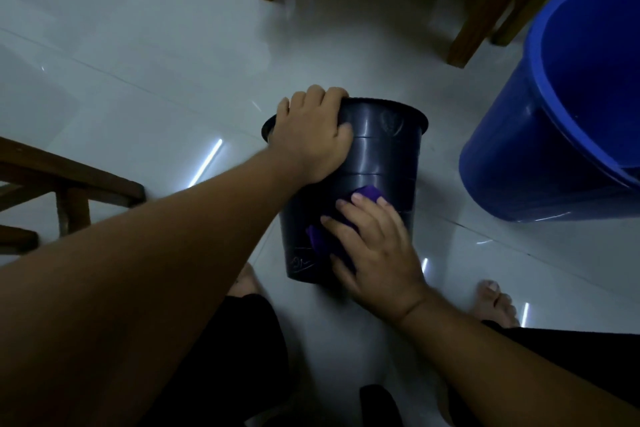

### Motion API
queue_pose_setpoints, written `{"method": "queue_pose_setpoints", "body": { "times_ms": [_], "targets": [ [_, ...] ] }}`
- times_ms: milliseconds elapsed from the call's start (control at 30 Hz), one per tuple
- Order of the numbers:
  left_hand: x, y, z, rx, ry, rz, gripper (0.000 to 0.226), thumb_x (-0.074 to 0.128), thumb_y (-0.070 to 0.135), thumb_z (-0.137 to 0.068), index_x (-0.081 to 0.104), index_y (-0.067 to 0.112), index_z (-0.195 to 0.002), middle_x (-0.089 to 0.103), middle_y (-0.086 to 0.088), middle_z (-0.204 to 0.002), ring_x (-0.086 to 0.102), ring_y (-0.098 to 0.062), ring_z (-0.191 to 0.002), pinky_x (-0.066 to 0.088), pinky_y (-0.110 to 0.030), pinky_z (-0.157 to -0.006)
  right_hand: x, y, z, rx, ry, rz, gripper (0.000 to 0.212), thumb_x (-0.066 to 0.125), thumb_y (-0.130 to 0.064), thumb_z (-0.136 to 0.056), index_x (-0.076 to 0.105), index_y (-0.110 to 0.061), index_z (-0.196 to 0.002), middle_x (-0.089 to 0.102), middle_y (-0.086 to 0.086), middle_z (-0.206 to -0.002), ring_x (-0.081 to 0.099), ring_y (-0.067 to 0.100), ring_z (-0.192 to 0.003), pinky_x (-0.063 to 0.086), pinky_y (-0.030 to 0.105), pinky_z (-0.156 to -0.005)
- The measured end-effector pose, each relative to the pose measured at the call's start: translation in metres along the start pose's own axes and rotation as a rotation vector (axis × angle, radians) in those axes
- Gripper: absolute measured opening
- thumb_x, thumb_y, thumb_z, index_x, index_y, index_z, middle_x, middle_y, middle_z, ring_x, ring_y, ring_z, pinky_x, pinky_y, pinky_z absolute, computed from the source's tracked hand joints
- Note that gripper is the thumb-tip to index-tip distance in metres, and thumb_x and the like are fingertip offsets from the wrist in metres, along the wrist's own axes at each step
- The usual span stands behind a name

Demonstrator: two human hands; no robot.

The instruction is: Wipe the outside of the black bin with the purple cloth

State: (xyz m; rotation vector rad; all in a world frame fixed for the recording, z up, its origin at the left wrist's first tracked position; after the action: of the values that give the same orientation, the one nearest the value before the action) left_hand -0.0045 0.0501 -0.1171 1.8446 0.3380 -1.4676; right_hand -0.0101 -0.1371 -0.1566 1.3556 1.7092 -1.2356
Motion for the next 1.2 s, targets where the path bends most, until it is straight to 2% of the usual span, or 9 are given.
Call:
{"method": "queue_pose_setpoints", "body": {
  "times_ms": [100,267,400,567,633,733,800,967,1200],
  "targets": [
    [0.003,-0.003,-0.002,-0.015,-0.023,-0.040,0.052,0.041,0.050,-0.088,0.046,0.016,-0.128,0.052,-0.012,-0.123,0.048,-0.034,-0.110,0.038,-0.049,-0.097,-0.003,0.015,-0.016,0.030,-0.016,-0.016,0.053,0.062,-0.031,-0.082,0.055,-0.019,-0.133,0.055,0.012,-0.139,0.040,0.031,-0.138,0.018,0.046,-0.122],
    [0.005,-0.009,-0.005,-0.006,-0.044,-0.045,0.051,0.042,0.049,-0.089,0.044,0.015,-0.127,0.052,-0.012,-0.123,0.048,-0.033,-0.111,0.041,-0.049,-0.094,-0.010,0.050,-0.067,0.322,0.044,-0.066,0.050,0.059,-0.029,-0.085,0.054,-0.015,-0.133,0.047,0.012,-0.143,0.031,0.030,-0.144,0.018,0.049,-0.122],
    [0.006,-0.014,-0.006,-0.007,-0.080,0.025,0.049,0.047,0.047,-0.090,0.045,0.016,-0.127,0.051,-0.013,-0.126,0.045,-0.034,-0.115,0.039,-0.047,-0.097,-0.005,0.026,-0.023,0.220,0.052,-0.056,0.057,0.061,-0.030,-0.086,0.049,-0.017,-0.140,0.045,0.012,-0.148,0.031,0.030,-0.145,0.016,0.050,-0.123],
    [0.006,-0.012,-0.010,-0.016,-0.104,0.056,0.045,0.052,0.044,-0.090,0.046,0.016,-0.125,0.050,-0.012,-0.127,0.044,-0.032,-0.117,0.036,-0.044,-0.095,-0.004,0.022,-0.002,0.035,0.030,-0.081,0.053,0.063,-0.029,-0.083,0.055,-0.018,-0.134,0.054,0.013,-0.140,0.041,0.032,-0.138,0.021,0.049,-0.121],
    [0.004,-0.014,-0.010,-0.026,-0.102,0.068,0.044,0.053,0.043,-0.090,0.047,0.016,-0.125,0.050,-0.012,-0.127,0.044,-0.032,-0.118,0.035,-0.043,-0.094,-0.007,0.035,-0.026,0.098,0.037,-0.089,0.050,0.061,-0.028,-0.084,0.057,-0.016,-0.133,0.054,0.014,-0.139,0.040,0.032,-0.138,0.020,0.049,-0.121],
    [0.002,-0.015,-0.009,-0.034,-0.099,0.070,0.044,0.053,0.043,-0.090,0.046,0.016,-0.124,0.051,-0.011,-0.125,0.044,-0.031,-0.117,0.036,-0.042,-0.093,-0.012,0.058,-0.061,0.343,0.081,-0.114,0.050,0.060,-0.027,-0.087,0.055,-0.015,-0.136,0.049,0.012,-0.142,0.033,0.030,-0.142,0.022,0.055,-0.119],
    [0.002,-0.012,-0.009,-0.034,-0.102,0.066,0.043,0.052,0.043,-0.090,0.046,0.016,-0.123,0.051,-0.011,-0.125,0.044,-0.031,-0.116,0.036,-0.043,-0.093,-0.011,0.062,-0.063,0.398,0.081,-0.149,0.053,0.060,-0.028,-0.088,0.050,-0.016,-0.139,0.044,0.010,-0.146,0.029,0.028,-0.144,0.024,0.058,-0.117],
    [0.005,-0.015,-0.010,-0.053,-0.123,0.072,0.043,0.053,0.043,-0.090,0.046,0.016,-0.122,0.050,-0.012,-0.125,0.043,-0.033,-0.116,0.036,-0.045,-0.095,-0.003,0.035,-0.004,0.266,0.064,-0.136,0.059,0.059,-0.033,-0.087,0.043,-0.020,-0.143,0.042,0.011,-0.149,0.029,0.031,-0.146,0.024,0.061,-0.117],
    [0.002,-0.021,-0.006,-0.049,-0.123,0.088,0.044,0.053,0.042,-0.090,0.046,0.014,-0.122,0.050,-0.016,-0.124,0.044,-0.036,-0.115,0.037,-0.046,-0.097,-0.001,0.031,-0.019,0.240,0.048,-0.090,0.052,0.061,-0.031,-0.084,0.057,-0.018,-0.134,0.049,0.009,-0.143,0.035,0.029,-0.142,0.027,0.060,-0.115]
  ]
}}
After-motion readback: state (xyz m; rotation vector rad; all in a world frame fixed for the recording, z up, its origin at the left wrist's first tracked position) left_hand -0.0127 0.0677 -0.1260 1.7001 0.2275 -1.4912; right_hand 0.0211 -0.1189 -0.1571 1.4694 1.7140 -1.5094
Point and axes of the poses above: each hand's wrist, its own z-axis away from the middle knuckle, its own x-axis out of the palm, y = z × x, the point moved 8 cm from there along -z, towards the middle knuckle
